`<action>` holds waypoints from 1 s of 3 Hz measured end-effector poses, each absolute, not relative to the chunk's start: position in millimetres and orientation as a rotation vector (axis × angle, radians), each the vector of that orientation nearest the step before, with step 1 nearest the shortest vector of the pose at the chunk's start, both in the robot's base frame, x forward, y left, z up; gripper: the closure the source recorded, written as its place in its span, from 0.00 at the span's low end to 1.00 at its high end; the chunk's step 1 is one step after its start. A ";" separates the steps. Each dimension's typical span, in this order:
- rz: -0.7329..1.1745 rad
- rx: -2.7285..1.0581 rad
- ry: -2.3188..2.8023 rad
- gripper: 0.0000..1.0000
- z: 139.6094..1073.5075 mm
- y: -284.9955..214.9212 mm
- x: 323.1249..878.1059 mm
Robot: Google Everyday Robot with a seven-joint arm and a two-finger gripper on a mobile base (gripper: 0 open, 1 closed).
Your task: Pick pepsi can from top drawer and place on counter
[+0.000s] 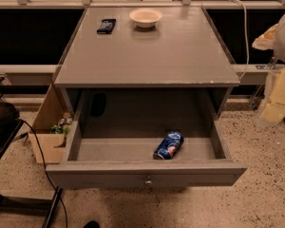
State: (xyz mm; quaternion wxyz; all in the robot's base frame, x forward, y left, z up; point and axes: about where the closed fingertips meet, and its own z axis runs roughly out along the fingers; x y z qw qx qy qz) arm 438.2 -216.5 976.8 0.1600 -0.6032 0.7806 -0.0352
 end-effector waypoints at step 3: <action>-0.135 -1.928 2.017 0.00 970.7 -209.1 466.3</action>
Offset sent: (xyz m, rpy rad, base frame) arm 0.0233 0.0090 -0.0069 -0.0235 -0.0247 0.1990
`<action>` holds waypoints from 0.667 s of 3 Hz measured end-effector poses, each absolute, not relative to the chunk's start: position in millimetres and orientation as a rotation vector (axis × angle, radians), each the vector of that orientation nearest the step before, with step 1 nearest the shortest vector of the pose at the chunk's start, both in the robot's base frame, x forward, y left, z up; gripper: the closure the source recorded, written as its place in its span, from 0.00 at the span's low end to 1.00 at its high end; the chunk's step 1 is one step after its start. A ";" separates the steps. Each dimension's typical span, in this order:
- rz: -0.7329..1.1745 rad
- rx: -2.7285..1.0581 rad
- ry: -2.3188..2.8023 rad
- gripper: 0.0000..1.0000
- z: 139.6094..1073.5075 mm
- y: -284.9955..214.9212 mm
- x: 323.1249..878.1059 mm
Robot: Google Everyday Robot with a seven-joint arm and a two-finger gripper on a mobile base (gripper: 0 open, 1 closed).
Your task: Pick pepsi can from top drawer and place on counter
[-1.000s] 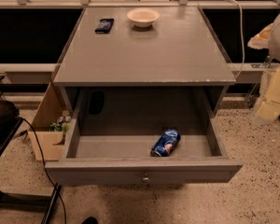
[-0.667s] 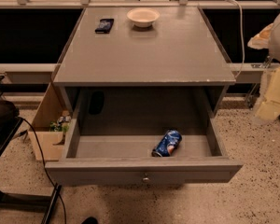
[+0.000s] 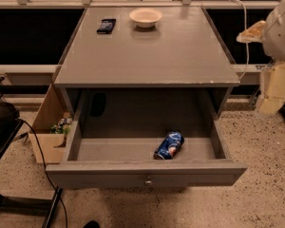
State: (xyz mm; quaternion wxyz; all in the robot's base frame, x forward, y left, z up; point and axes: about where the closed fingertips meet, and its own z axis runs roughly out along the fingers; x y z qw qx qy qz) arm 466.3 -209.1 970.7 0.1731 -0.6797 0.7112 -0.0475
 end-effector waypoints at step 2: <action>-0.364 -2.400 1.579 0.00 958.4 -182.5 484.6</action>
Offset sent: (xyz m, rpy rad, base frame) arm 0.0228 0.0317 -0.0286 -0.7181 -0.0953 0.7864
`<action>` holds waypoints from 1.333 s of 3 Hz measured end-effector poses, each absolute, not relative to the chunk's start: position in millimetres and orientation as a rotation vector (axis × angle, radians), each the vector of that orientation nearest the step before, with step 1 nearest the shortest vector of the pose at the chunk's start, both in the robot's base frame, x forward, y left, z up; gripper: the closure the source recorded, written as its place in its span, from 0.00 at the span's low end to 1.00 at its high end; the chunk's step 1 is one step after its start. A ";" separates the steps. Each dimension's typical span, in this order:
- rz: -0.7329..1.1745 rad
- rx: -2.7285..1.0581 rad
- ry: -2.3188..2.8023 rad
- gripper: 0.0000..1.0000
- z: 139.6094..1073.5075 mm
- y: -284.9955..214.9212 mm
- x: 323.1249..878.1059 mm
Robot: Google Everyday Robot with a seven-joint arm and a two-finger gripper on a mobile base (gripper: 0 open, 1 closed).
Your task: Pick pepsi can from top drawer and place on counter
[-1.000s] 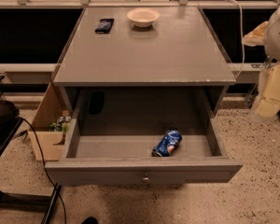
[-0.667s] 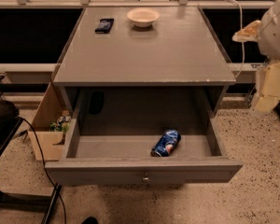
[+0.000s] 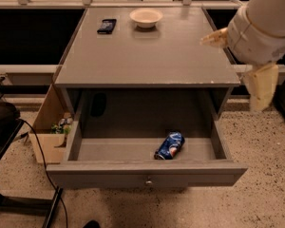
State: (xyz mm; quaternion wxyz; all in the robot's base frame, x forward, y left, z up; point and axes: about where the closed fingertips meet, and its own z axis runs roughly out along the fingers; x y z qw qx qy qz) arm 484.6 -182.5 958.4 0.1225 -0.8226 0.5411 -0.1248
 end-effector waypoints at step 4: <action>-0.370 -2.694 1.027 0.00 925.8 -176.5 498.0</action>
Offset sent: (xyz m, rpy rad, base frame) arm 0.0004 0.0042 -0.0138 -0.1749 -0.0435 0.2587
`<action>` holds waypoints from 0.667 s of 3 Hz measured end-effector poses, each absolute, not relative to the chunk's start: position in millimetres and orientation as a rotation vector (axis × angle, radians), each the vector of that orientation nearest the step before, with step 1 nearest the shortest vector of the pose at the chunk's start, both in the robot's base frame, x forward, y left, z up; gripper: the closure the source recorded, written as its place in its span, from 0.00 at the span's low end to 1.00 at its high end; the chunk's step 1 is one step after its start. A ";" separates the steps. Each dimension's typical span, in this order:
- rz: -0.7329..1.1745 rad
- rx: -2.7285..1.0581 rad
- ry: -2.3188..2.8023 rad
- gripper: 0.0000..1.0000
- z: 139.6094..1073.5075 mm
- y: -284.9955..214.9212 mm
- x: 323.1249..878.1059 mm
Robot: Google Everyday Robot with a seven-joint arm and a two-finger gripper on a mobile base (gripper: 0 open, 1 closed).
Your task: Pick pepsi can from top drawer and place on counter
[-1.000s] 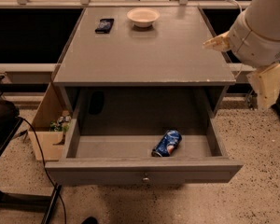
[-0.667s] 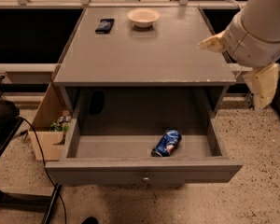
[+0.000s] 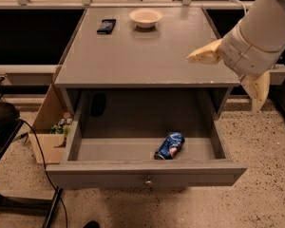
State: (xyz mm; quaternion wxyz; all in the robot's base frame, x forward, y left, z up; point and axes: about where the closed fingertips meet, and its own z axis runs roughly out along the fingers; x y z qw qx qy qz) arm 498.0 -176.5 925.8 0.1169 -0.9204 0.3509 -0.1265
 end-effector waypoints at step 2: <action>-0.181 -2.713 0.901 0.00 886.2 -170.0 516.0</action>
Offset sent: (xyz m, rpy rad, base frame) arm 0.0284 0.0060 -0.0597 0.1112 0.1551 0.1115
